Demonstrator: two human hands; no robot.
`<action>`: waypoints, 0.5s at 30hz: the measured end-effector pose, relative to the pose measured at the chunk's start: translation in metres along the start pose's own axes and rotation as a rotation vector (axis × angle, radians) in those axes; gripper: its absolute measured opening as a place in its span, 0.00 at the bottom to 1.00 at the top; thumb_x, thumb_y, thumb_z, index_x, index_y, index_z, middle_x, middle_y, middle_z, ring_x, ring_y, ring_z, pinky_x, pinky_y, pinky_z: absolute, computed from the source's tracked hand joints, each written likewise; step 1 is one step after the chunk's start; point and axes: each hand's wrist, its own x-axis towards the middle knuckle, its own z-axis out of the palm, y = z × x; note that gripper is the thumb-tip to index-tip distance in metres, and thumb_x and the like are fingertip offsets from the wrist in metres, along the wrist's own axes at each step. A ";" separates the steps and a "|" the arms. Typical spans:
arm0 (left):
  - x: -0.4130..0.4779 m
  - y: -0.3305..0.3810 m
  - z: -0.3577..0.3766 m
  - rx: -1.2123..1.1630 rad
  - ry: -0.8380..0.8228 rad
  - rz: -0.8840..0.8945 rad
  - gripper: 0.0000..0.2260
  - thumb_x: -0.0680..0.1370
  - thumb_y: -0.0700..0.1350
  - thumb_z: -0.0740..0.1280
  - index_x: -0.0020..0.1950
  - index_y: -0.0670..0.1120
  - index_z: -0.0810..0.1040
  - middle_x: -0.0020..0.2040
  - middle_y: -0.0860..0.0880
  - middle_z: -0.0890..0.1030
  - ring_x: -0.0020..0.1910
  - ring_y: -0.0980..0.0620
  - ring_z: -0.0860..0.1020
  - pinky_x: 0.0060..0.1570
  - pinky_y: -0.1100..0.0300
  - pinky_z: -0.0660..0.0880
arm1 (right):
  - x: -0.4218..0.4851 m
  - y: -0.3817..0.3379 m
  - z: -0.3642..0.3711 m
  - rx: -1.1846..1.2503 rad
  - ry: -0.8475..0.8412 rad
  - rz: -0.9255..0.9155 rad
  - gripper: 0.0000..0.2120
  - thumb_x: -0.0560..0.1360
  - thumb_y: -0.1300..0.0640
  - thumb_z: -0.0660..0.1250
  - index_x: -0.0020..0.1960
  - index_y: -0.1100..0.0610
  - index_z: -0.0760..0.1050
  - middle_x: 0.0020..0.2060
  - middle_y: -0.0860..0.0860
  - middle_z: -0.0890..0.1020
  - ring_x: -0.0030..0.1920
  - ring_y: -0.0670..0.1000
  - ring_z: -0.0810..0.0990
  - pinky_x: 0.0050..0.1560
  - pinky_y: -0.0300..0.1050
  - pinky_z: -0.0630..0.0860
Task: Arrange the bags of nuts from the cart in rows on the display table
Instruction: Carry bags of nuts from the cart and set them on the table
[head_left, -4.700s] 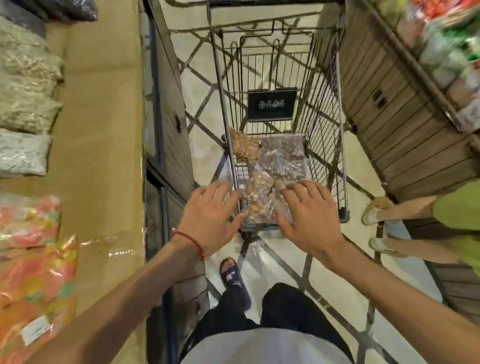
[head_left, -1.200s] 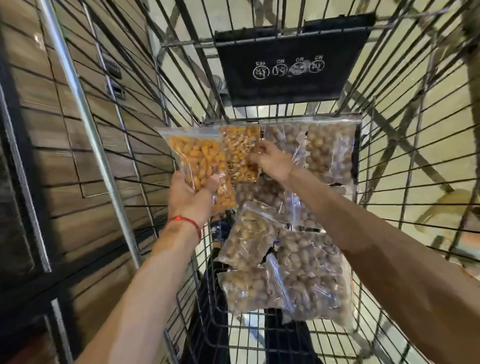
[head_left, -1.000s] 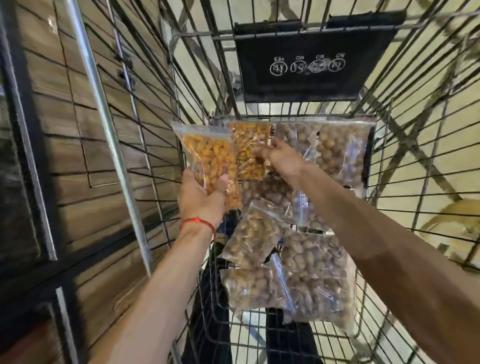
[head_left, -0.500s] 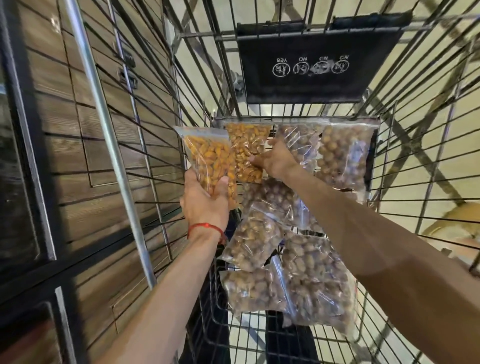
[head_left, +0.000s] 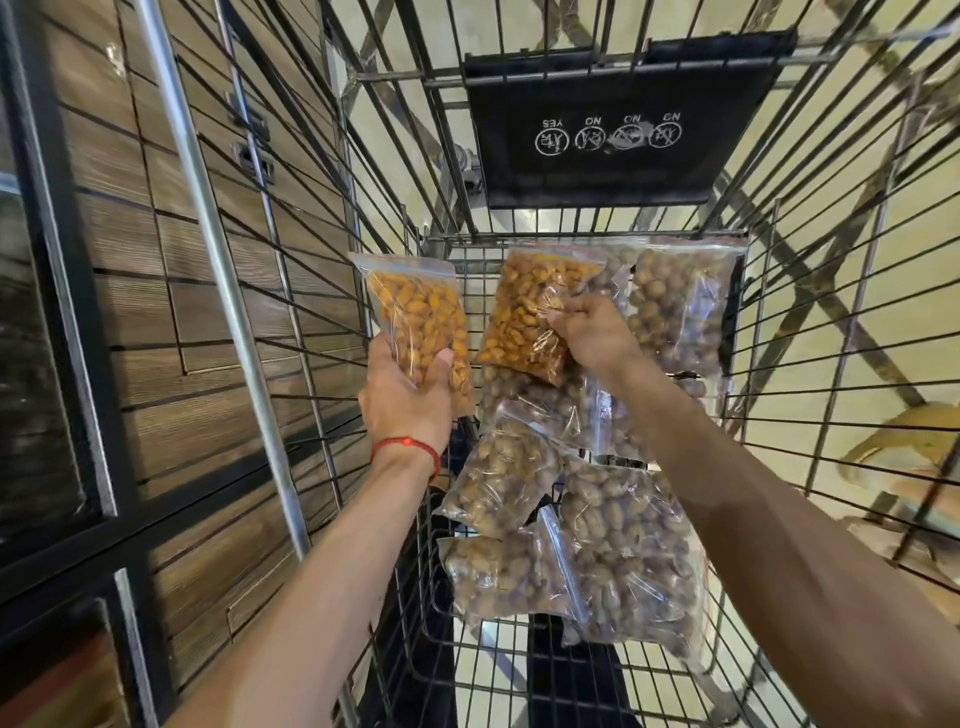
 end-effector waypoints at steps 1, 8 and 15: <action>-0.001 0.000 0.000 -0.004 -0.010 -0.002 0.17 0.80 0.46 0.73 0.67 0.45 0.76 0.52 0.52 0.83 0.54 0.51 0.80 0.62 0.62 0.73 | 0.000 0.003 -0.005 0.000 -0.005 0.006 0.20 0.86 0.53 0.65 0.75 0.61 0.70 0.69 0.57 0.79 0.69 0.57 0.77 0.73 0.53 0.72; 0.004 -0.007 0.003 -0.046 -0.074 -0.060 0.18 0.79 0.45 0.74 0.68 0.47 0.76 0.54 0.53 0.83 0.58 0.50 0.82 0.67 0.50 0.76 | 0.001 -0.008 0.005 0.054 -0.001 -0.044 0.30 0.82 0.43 0.68 0.75 0.60 0.66 0.60 0.49 0.73 0.61 0.51 0.75 0.71 0.49 0.70; 0.009 -0.020 0.007 -0.113 -0.099 -0.098 0.15 0.76 0.46 0.76 0.61 0.53 0.77 0.53 0.53 0.85 0.56 0.46 0.84 0.60 0.39 0.81 | 0.010 -0.012 0.008 -0.079 0.044 0.018 0.13 0.81 0.55 0.73 0.61 0.60 0.75 0.51 0.52 0.78 0.52 0.53 0.77 0.53 0.43 0.73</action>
